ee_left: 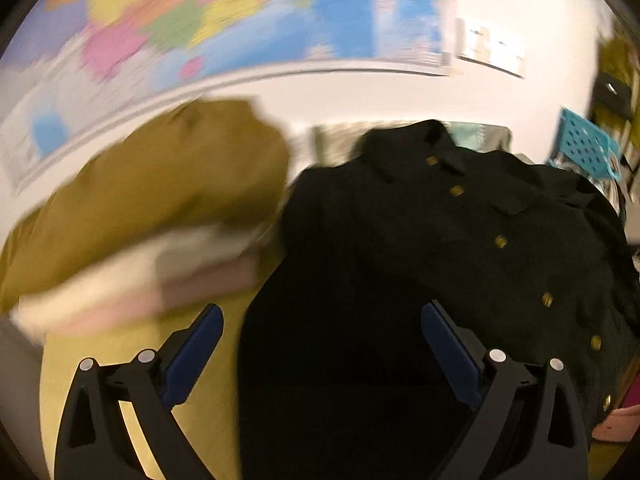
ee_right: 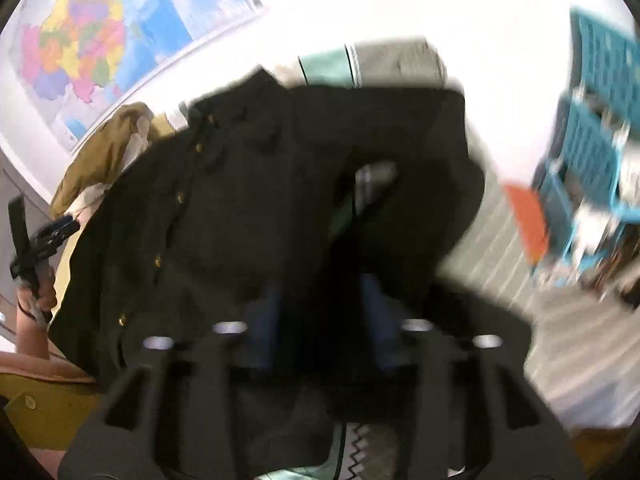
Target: Fold large clothes
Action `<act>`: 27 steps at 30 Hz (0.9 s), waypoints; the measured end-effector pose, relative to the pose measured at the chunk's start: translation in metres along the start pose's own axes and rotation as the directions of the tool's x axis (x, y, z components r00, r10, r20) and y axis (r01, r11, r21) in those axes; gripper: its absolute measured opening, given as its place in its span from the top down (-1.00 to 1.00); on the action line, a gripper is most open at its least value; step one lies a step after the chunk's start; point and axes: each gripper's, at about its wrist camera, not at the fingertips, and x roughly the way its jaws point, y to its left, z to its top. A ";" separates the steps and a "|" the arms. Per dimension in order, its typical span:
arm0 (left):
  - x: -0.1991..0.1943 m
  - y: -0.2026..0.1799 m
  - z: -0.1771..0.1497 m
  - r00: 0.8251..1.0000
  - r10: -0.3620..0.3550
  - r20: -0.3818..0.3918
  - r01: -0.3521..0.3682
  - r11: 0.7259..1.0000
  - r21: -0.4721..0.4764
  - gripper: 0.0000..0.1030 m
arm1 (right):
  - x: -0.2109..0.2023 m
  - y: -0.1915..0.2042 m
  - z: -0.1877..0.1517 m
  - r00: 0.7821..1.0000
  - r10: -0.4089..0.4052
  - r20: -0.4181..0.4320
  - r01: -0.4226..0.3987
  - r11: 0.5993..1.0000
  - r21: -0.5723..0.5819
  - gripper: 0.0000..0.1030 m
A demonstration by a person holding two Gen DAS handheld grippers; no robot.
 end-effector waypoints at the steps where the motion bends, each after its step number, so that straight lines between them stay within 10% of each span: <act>1: 0.006 -0.008 0.009 1.000 -0.005 0.000 0.005 1.000 0.026 -0.86 | -0.008 0.007 0.008 0.999 -0.007 0.045 0.008 1.000 -0.019 -0.30; 5: 0.048 -0.050 0.067 0.998 -0.065 0.011 0.064 0.994 0.094 -0.86 | -0.011 0.047 0.052 0.990 0.044 0.132 -0.025 0.990 -0.141 -0.30; 14: 0.180 -0.078 0.148 0.992 -0.011 -0.126 0.021 0.997 0.073 -0.85 | 0.166 0.119 0.148 0.995 0.093 -0.036 -0.099 0.969 -0.225 -0.32; 24: 0.212 -0.035 0.174 0.973 -0.165 -0.163 0.143 0.980 -0.137 -0.84 | 0.236 0.112 0.203 0.975 0.204 -0.083 -0.203 0.979 0.027 -0.23; 27: 0.234 -0.038 0.176 0.949 -0.201 -0.244 0.165 0.973 -0.160 -0.28 | 0.248 0.116 0.207 0.982 0.150 -0.111 -0.147 0.988 0.038 -0.29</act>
